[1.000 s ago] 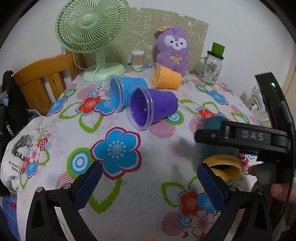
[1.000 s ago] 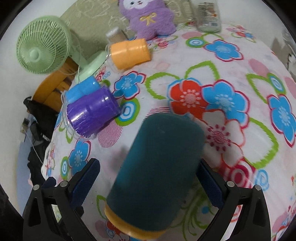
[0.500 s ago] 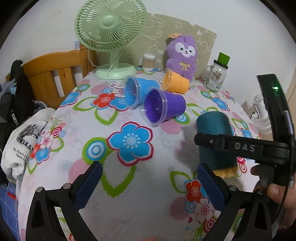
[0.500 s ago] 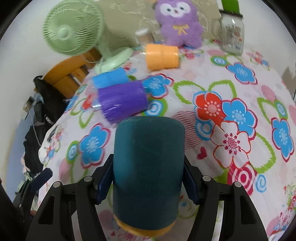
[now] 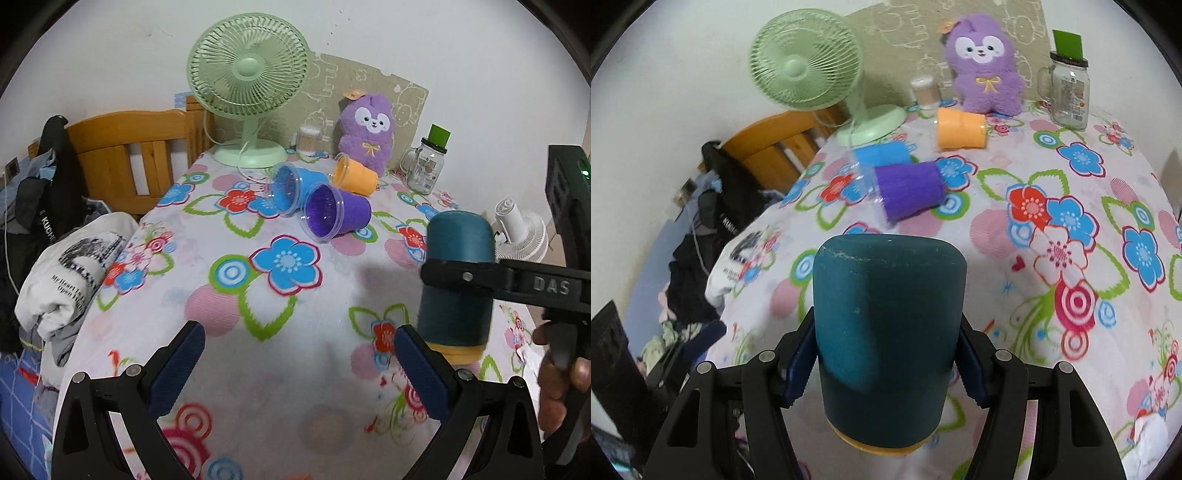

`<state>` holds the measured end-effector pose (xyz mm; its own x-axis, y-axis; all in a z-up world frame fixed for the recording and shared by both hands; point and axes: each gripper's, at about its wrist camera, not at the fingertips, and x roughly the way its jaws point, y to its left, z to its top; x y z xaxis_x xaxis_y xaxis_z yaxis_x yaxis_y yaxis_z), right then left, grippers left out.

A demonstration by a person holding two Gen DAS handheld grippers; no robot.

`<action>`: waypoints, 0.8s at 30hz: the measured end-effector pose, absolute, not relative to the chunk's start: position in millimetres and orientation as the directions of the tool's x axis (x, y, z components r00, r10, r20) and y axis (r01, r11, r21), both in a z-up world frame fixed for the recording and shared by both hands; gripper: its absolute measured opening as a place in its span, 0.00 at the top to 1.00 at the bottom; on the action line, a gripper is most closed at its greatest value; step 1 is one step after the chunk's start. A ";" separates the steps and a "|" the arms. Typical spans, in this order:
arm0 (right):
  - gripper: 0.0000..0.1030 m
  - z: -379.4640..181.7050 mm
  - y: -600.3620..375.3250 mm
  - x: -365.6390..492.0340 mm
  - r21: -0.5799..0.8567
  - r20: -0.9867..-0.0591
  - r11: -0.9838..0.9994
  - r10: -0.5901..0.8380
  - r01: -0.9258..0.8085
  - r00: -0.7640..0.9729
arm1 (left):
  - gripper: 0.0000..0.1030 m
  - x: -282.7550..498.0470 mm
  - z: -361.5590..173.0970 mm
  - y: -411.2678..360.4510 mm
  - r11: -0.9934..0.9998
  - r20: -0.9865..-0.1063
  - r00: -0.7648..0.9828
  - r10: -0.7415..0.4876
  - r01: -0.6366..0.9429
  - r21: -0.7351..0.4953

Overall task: Flip cup upside down
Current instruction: 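Lift the teal cup with the right gripper toward the left tool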

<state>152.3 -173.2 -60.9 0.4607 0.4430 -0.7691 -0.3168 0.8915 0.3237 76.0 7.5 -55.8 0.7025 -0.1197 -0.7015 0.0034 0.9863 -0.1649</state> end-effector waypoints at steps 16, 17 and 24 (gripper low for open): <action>0.34 -99.1 -143.3 112.8 0.388 -0.822 0.846 0.497 -0.365 0.278 | 0.00 11.9 -65.2 19.1 0.980 -0.721 0.681 -0.129 -0.025 -0.199; 0.34 -104.8 -140.9 115.3 0.382 -0.832 0.852 0.486 -0.358 0.268 | 0.00 9.9 -65.6 19.0 0.980 -0.722 0.680 -0.128 -0.027 -0.199; 0.14 -113.7 -138.5 121.9 0.360 -0.853 0.873 0.451 -0.330 0.261 | 0.00 0.2 -64.1 20.8 0.980 -0.720 0.685 -0.115 -0.041 -0.195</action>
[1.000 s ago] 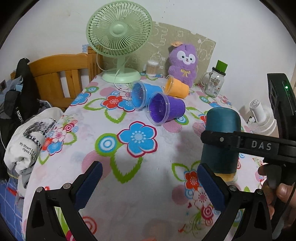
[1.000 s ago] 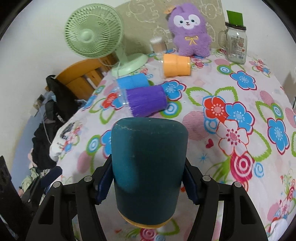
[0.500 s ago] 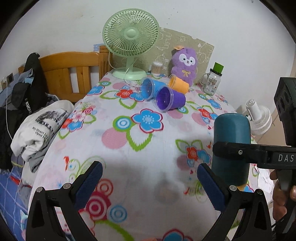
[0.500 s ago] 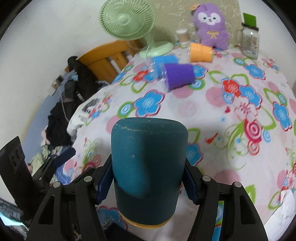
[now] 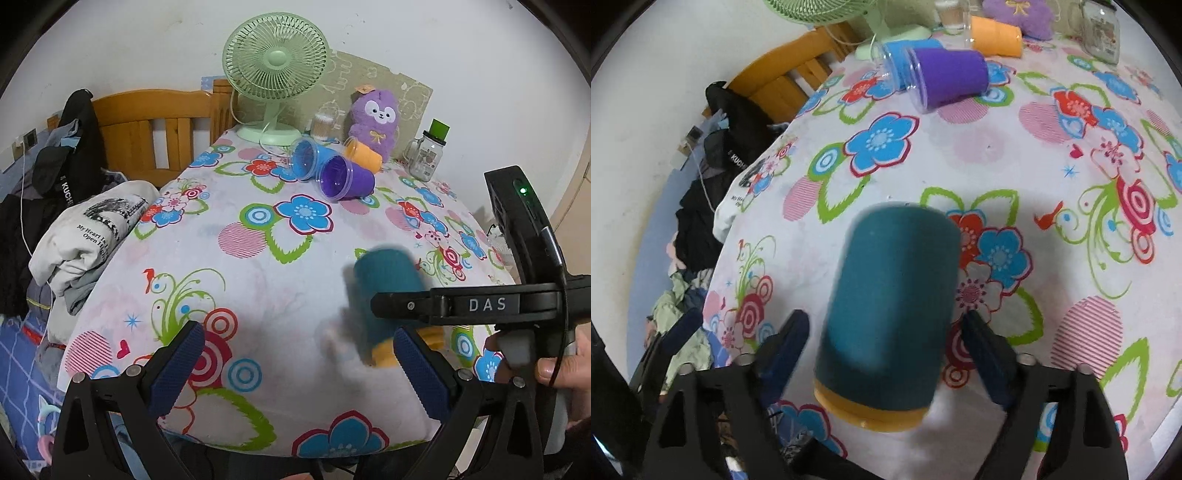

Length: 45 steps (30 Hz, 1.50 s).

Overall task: Flip cup upside down
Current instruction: 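Lift the teal cup with the right gripper toward the left tool, then grasp the teal cup's base with the left gripper while the right gripper holds it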

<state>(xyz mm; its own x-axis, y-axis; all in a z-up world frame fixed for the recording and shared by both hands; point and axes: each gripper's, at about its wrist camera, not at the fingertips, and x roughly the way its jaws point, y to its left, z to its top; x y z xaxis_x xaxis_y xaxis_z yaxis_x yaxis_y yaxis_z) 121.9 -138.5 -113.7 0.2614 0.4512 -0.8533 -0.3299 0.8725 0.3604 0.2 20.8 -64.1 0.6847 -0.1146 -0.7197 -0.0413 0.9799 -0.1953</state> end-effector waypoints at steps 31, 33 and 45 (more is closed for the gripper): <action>0.12 -89.2 -279.7 94.7 0.432 -0.774 0.885 0.463 -0.175 0.432 | 0.00 117.3 -57.2 -64.0 0.986 -0.819 0.549 -0.164 0.112 -0.122; 0.12 -91.9 -282.9 94.1 0.437 -0.773 0.883 0.466 -0.170 0.430 | 0.00 123.4 -65.9 -70.4 0.987 -0.839 0.521 -0.158 0.112 -0.117; 0.12 -103.0 -283.5 92.1 0.455 -0.773 0.873 0.485 -0.174 0.410 | 0.00 141.7 -99.0 -84.3 0.992 -0.908 0.401 -0.120 0.090 -0.091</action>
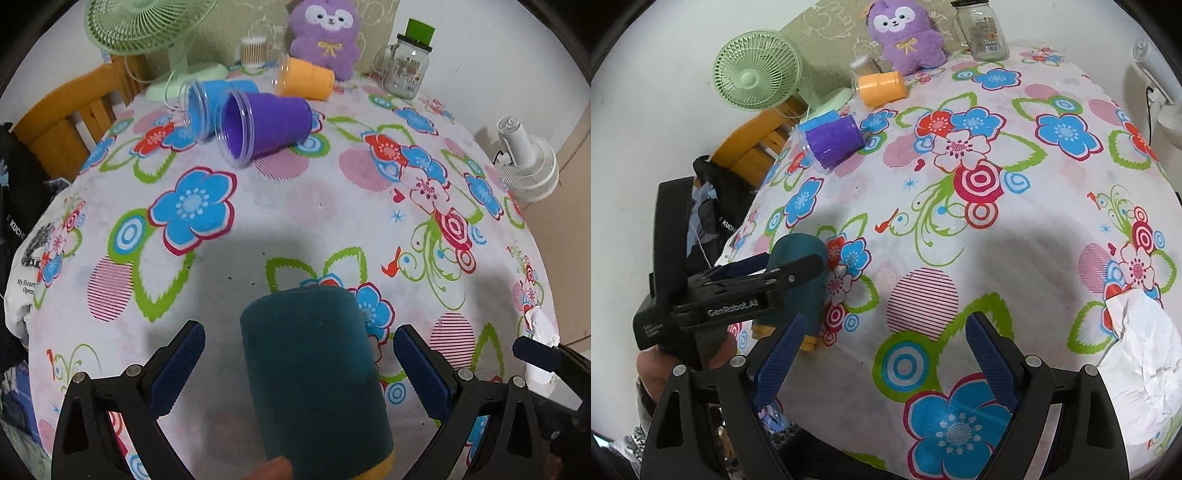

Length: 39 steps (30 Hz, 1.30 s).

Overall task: Flip cup upside down
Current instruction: 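Grasp the teal cup's base with the left gripper while the right gripper holds it, then open the right gripper and hold the teal cup in the left gripper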

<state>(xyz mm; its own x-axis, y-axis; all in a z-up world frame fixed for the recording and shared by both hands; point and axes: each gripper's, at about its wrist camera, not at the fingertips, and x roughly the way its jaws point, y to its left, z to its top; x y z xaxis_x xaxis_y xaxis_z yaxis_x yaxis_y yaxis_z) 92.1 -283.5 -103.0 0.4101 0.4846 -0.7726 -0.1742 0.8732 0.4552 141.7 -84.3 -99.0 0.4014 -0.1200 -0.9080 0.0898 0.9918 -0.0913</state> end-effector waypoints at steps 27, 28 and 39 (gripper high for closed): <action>0.12 -94.5 -251.6 86.3 0.443 -0.770 0.862 0.506 -0.246 0.388 | 0.33 114.2 -57.7 -71.3 0.985 -0.852 0.496 -0.168 0.107 -0.132; 0.12 -93.6 -250.2 85.6 0.440 -0.770 0.862 0.506 -0.250 0.388 | 0.33 112.1 -54.7 -70.5 0.985 -0.847 0.503 -0.169 0.108 -0.133; 0.12 -83.9 -235.6 78.2 0.414 -0.772 0.863 0.501 -0.289 0.392 | 0.34 92.4 -27.7 -62.7 0.984 -0.798 0.576 -0.179 0.110 -0.142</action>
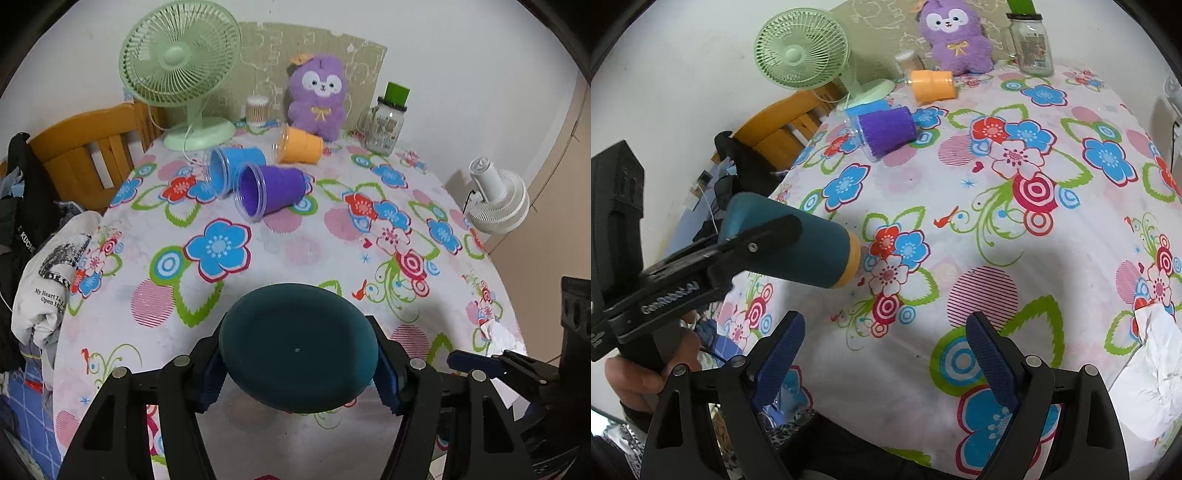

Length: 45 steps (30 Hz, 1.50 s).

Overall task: Flip cup upside down
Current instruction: 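Open the right gripper and hold the teal cup in the left gripper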

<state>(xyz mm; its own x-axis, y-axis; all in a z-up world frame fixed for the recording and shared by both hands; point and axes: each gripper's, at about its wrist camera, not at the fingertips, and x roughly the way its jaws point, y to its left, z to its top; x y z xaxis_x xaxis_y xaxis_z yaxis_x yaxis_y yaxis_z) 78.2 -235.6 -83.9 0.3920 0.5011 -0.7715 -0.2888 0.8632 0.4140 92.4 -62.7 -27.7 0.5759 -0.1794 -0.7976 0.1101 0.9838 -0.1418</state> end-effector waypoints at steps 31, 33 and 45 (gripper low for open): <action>0.12 -82.5 -207.9 74.5 0.371 -0.781 0.859 0.494 -0.354 0.381 | 0.34 55.9 -4.9 -43.9 0.989 -0.769 0.623 -0.143 0.073 -0.125; 0.12 -83.4 -207.5 74.4 0.370 -0.783 0.859 0.494 -0.355 0.379 | 0.34 55.1 -6.1 -44.1 0.990 -0.770 0.622 -0.142 0.074 -0.123; 0.12 -88.4 -208.1 73.8 0.370 -0.787 0.862 0.490 -0.347 0.376 | 0.34 51.8 -15.9 -44.0 0.989 -0.785 0.603 -0.143 0.070 -0.127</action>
